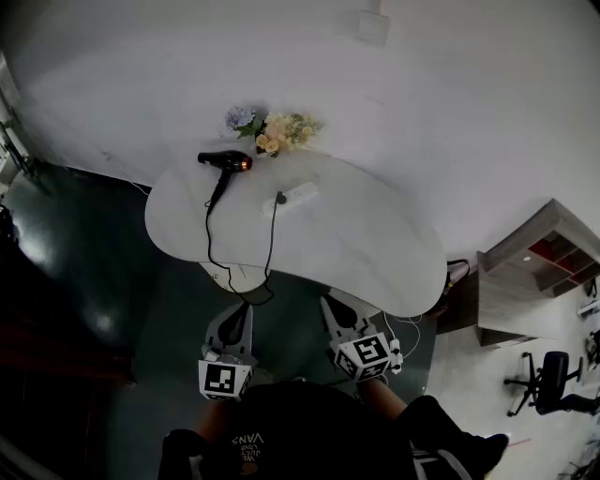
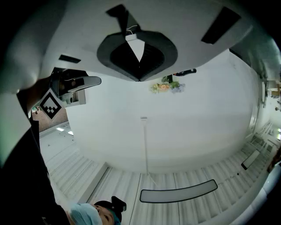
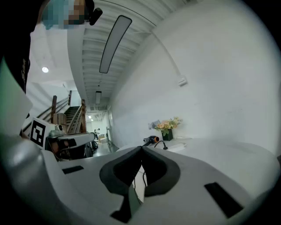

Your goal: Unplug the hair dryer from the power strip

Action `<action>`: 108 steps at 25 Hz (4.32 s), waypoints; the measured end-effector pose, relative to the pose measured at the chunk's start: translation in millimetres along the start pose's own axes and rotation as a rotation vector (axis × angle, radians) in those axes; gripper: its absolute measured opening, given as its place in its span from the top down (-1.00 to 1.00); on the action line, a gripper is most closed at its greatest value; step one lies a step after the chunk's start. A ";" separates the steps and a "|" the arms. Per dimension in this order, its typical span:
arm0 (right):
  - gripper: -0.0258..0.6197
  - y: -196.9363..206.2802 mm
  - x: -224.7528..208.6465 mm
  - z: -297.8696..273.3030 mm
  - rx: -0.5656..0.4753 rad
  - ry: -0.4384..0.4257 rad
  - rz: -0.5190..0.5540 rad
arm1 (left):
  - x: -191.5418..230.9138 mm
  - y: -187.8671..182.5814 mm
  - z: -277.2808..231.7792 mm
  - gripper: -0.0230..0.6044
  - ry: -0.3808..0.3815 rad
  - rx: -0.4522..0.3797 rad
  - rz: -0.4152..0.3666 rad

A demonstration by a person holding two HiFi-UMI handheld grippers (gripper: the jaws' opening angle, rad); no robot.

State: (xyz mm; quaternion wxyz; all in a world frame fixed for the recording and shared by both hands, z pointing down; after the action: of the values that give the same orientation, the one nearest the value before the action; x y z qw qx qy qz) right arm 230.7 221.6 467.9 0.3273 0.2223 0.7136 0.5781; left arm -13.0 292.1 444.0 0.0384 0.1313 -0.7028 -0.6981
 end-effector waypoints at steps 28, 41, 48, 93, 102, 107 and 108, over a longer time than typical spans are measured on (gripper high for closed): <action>0.35 -5.0 -43.5 -154.2 0.051 0.132 -0.115 | 112.0 36.0 -153.5 0.37 0.248 0.126 0.064; 0.35 -9.6 -55.4 -229.1 0.026 0.276 -0.141 | 187.8 60.3 -215.2 0.34 0.406 0.191 0.051; 0.35 -6.5 -63.6 -247.4 0.041 0.303 -0.131 | 203.8 71.4 -236.0 0.34 0.440 0.188 0.023; 0.35 25.2 -192.3 -390.2 0.361 -0.071 0.039 | 146.8 165.9 -416.7 -0.09 0.524 0.529 -0.248; 0.36 32.5 -204.2 -410.5 0.372 -0.142 0.073 | 144.8 174.9 -434.3 -0.09 0.608 0.548 -0.323; 0.44 33.5 -207.0 -417.2 0.375 -0.162 0.104 | 141.4 178.3 -440.0 -0.08 0.633 0.559 -0.344; 0.45 33.9 -206.6 -418.4 0.376 -0.165 0.112 | 141.3 179.0 -440.8 -0.08 0.634 0.561 -0.345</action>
State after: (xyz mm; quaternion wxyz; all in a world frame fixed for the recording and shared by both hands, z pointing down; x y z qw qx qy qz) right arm 67.5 -198.6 593.4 0.3048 0.3653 0.7663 0.4319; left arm -67.8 -171.3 612.9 0.0977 0.4591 -0.7860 -0.4023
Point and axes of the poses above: the fingertips, and each gripper's own axes: z backward along the fingers, x to its left, y out of its underside, the point moved 9 cm from there along z, backward along the fingers, and after that the axes turned 4 degrees about -y, right-handed, at the moved point
